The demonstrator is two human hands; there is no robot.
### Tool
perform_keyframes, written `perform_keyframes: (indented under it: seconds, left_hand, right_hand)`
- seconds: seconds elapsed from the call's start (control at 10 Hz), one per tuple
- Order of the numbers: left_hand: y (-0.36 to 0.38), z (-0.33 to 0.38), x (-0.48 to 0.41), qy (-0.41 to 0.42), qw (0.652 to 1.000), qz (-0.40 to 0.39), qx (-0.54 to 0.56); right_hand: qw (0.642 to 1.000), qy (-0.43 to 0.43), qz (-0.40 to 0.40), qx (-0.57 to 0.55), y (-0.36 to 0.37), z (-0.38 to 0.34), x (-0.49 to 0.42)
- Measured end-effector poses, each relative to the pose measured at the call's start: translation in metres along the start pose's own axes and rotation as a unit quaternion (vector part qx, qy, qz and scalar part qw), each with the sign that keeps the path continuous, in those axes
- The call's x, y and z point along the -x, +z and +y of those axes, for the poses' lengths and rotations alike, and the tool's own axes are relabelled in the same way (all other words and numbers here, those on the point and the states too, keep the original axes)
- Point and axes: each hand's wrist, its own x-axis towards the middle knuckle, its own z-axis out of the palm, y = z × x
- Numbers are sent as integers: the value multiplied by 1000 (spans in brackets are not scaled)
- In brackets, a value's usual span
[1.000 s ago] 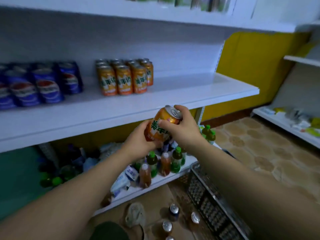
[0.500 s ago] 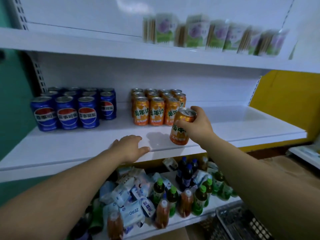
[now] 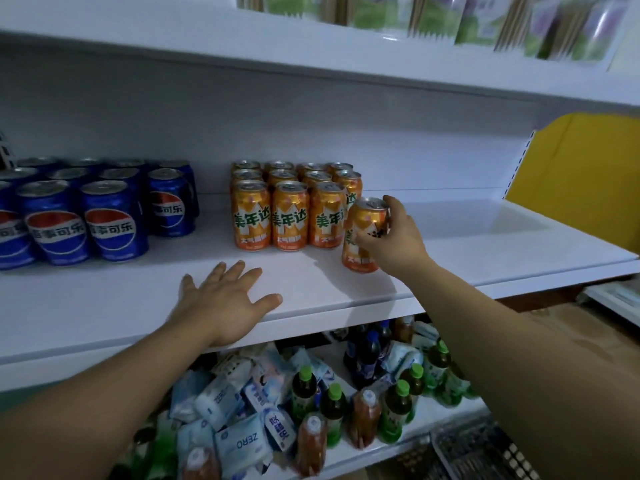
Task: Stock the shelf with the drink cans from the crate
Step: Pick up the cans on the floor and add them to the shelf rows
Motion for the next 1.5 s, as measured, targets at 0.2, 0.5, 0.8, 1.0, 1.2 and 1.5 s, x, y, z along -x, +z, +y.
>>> perform_keyframes:
  seconds: [0.2,0.5,0.8,1.0,1.2,1.5]
  left_hand:
    - [3,0,2,0,1000,4,0]
    - [3,3,0,0,1000,5,-2]
    - [2,0,-4,-2,1000,4,7]
    - [-7,0,2,34,998,33,53]
    - [8,93,69,229,959,45,160]
    - [169,166,148,276,914,-253,153]
  right_hand:
    - [1000,18,20,7,6,11,-30]
    - [1000,3,14,-21,21,18,-57]
    - [997,74,-22,-2,30,13,-51]
    - [988,76,-50,125,-15,14,14]
    - [973,107,-71,194,-80,30,104]
    - [940,214,-144,225,-100,136,254]
